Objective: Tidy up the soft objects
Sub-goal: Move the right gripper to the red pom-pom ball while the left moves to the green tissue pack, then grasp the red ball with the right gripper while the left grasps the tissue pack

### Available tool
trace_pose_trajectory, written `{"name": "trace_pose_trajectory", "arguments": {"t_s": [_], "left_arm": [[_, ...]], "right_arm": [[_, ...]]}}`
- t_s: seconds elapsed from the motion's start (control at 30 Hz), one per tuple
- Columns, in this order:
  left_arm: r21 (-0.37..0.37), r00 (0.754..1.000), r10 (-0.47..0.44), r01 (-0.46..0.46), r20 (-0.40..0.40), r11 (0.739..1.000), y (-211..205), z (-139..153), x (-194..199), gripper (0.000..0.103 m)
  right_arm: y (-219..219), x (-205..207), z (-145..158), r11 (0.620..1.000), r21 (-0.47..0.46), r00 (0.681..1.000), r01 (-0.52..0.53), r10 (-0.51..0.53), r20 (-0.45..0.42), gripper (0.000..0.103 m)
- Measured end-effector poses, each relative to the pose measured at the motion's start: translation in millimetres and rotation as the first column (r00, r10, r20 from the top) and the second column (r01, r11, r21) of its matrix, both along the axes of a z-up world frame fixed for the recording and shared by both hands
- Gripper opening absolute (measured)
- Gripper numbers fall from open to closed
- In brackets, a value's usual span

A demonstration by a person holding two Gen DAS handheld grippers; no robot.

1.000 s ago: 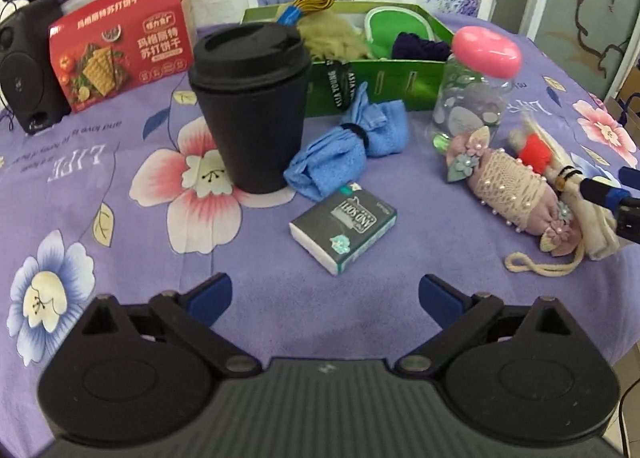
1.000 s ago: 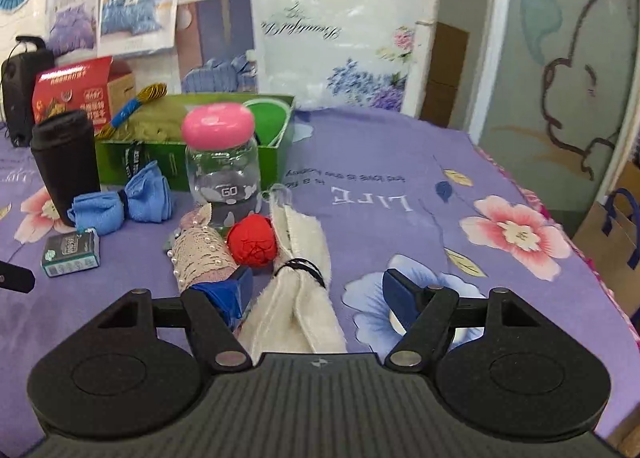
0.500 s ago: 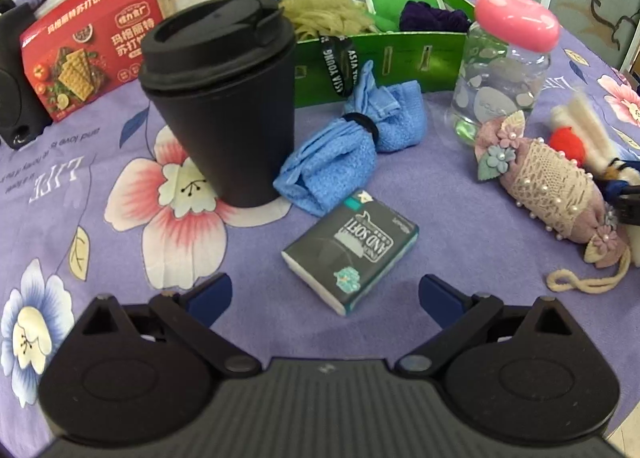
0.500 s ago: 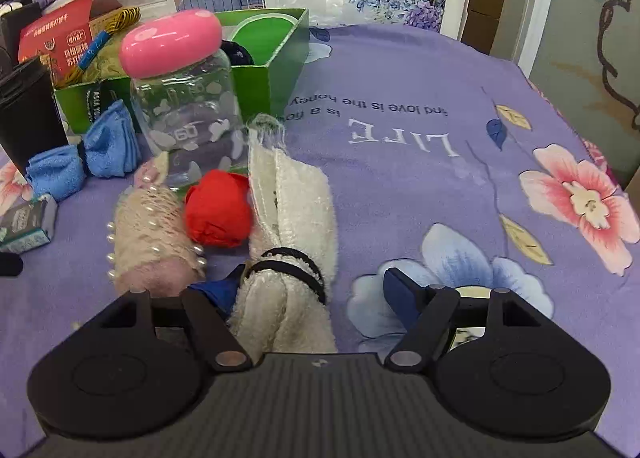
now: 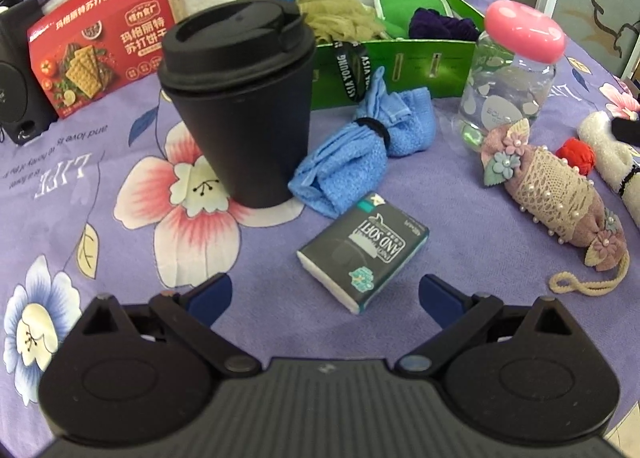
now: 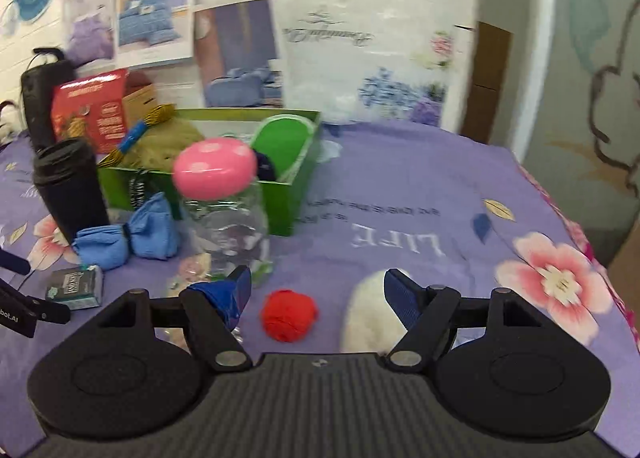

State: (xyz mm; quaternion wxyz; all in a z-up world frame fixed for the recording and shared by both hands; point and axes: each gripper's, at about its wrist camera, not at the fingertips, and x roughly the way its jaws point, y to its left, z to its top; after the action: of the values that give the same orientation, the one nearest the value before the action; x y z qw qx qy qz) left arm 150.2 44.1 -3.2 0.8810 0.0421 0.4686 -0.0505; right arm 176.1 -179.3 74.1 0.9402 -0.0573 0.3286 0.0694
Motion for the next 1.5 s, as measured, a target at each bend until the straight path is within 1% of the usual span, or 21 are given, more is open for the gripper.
{"name": "trace_pose_trajectory", "arguments": {"t_s": [0.17, 0.23, 0.33, 0.43, 0.53, 0.6, 0.67, 0.83, 1.0, 1.03, 1.07, 1.1, 1.13, 1.17, 1.2, 1.33, 1.4, 1.43, 1.5], "left_arm": [[0.007, 1.0, -0.014, 0.014, -0.01, 1.0, -1, -3, -2, 0.099], [0.007, 1.0, -0.016, 0.016, -0.013, 1.0, -2, -5, 0, 0.099], [0.006, 1.0, -0.01, 0.01, -0.019, 1.0, -2, -8, 7, 0.099], [-0.016, 1.0, -0.012, 0.012, -0.027, 1.0, -1, -14, 12, 0.099], [-0.042, 1.0, -0.009, 0.009, -0.017, 0.999, 1, -17, 14, 0.099], [-0.046, 1.0, -0.016, 0.016, -0.005, 0.999, 1, -17, 15, 0.099], [-0.037, 1.0, -0.016, 0.016, 0.002, 0.999, 0, -18, 17, 0.099], [-0.024, 0.999, -0.045, 0.046, 0.026, 0.999, -7, -18, 28, 0.099], [-0.045, 0.995, -0.094, 0.096, 0.031, 0.994, -9, -22, 28, 0.098], [-0.049, 0.995, -0.099, 0.1, 0.033, 0.994, -8, -22, 28, 0.098], [-0.055, 0.994, -0.1, 0.102, 0.034, 0.993, -8, -22, 29, 0.097], [-0.061, 0.994, -0.102, 0.104, 0.035, 0.993, -8, -22, 29, 0.092], [-0.064, 0.994, -0.105, 0.108, 0.043, 0.992, -8, -22, 28, 0.076], [-0.069, 0.993, -0.104, 0.108, 0.055, 0.992, -8, -20, 26, 0.067], [-0.079, 0.993, -0.103, 0.107, 0.056, 0.991, -6, -18, 24, 0.06], [-0.116, 0.996, -0.078, 0.082, 0.038, 0.99, -4, -12, 19, 0.05], [-0.175, 0.997, -0.072, 0.074, 0.018, 0.982, 3, -6, 13, 0.046], [-0.198, 0.998, -0.069, 0.07, 0.011, 0.978, 7, -3, 10, 0.045], [-0.213, 0.998, -0.059, 0.063, 0.023, 0.975, 12, 4, 1, 0.045]], "right_arm": [[5, 25, -24, 0.998, -0.009, 0.997, -0.057, 0.056, -0.057, 0.059], [4, 31, -34, 0.999, -0.019, 0.995, -0.049, 0.047, -0.087, 0.059], [2, 36, -48, 0.998, 0.011, 0.989, -0.057, 0.058, -0.135, 0.059], [4, 32, -55, 0.998, 0.008, 0.99, -0.063, 0.063, -0.125, 0.058], [-6, 35, -61, 0.997, 0.071, 0.989, -0.025, 0.035, -0.145, 0.059], [-11, 35, -64, 0.994, 0.108, 0.99, -0.019, 0.034, -0.133, 0.06], [-8, 32, -65, 0.995, 0.097, 0.993, -0.016, 0.028, -0.117, 0.06], [-9, 33, -64, 0.995, 0.097, 0.992, -0.014, 0.026, -0.124, 0.06], [-8, 32, -64, 0.996, 0.083, 0.992, -0.014, 0.025, -0.124, 0.06], [-8, 32, -64, 0.997, 0.081, 0.992, -0.014, 0.024, -0.124, 0.059], [-7, 32, -64, 0.997, 0.078, 0.992, -0.015, 0.025, -0.122, 0.056], [-6, 31, -64, 0.997, 0.077, 0.993, -0.022, 0.031, -0.116, 0.053], [-5, 30, -65, 0.997, 0.071, 0.993, -0.033, 0.04, -0.111, 0.05], [-3, 27, -65, 0.997, 0.062, 0.994, -0.045, 0.052, -0.101, 0.038], [-1, 24, -64, 0.996, 0.058, 0.994, -0.061, 0.066, -0.09, 0.026], [0, 14, -60, 0.997, 0.058, 0.996, -0.054, 0.058, -0.068, 0.024], [-2, 7, -54, 0.997, 0.066, 0.997, -0.047, 0.051, -0.063, 0.024], [-4, 2, -49, 0.997, 0.071, 0.998, -0.04, 0.044, -0.049, 0.024], [-4, -10, -37, 0.997, 0.073, 0.999, -0.038, 0.04, -0.017, 0.024]]}}
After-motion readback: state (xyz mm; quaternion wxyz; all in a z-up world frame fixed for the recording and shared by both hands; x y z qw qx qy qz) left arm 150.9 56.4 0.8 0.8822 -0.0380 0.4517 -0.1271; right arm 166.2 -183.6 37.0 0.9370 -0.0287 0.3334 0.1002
